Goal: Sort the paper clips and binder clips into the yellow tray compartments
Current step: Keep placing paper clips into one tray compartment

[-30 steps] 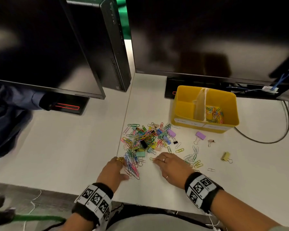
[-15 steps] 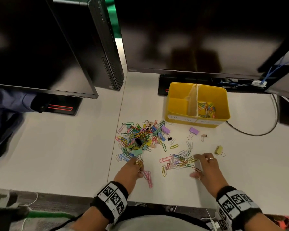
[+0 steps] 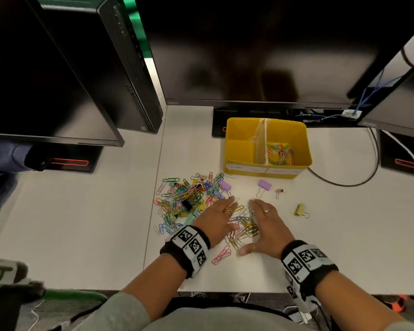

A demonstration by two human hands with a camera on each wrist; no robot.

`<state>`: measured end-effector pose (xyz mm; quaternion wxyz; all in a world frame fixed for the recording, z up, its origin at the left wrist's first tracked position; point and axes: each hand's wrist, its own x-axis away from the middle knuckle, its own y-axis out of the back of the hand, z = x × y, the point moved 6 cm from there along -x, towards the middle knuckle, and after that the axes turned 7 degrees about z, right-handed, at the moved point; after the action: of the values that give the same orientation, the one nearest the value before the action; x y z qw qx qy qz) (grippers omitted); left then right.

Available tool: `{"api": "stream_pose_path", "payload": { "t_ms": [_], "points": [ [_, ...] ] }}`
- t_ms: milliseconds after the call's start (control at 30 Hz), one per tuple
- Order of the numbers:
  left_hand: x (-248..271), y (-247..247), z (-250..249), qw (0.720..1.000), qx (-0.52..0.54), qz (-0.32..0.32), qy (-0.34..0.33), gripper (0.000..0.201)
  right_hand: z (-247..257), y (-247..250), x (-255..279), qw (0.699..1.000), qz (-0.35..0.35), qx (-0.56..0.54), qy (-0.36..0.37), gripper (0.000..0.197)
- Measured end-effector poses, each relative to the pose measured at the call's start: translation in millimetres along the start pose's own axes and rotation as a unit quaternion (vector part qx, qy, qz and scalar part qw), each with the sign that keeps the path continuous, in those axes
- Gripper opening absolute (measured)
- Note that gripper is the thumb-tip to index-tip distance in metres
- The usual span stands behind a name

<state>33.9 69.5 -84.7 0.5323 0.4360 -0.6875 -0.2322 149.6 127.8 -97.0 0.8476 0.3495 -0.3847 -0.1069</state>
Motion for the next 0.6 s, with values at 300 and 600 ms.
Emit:
{"api": "stream_pose_path", "payload": {
  "t_ms": [300,600],
  "points": [
    [28,-38,3,0.996,-0.075,0.035,0.020,0.104,15,-15,-15,0.996,-0.035,0.044,0.070,0.095],
    [0,-27,6,0.991,0.012,-0.004,0.130,0.045,9,1,-15,0.993,-0.068,0.059,0.078,0.037]
  ]
}}
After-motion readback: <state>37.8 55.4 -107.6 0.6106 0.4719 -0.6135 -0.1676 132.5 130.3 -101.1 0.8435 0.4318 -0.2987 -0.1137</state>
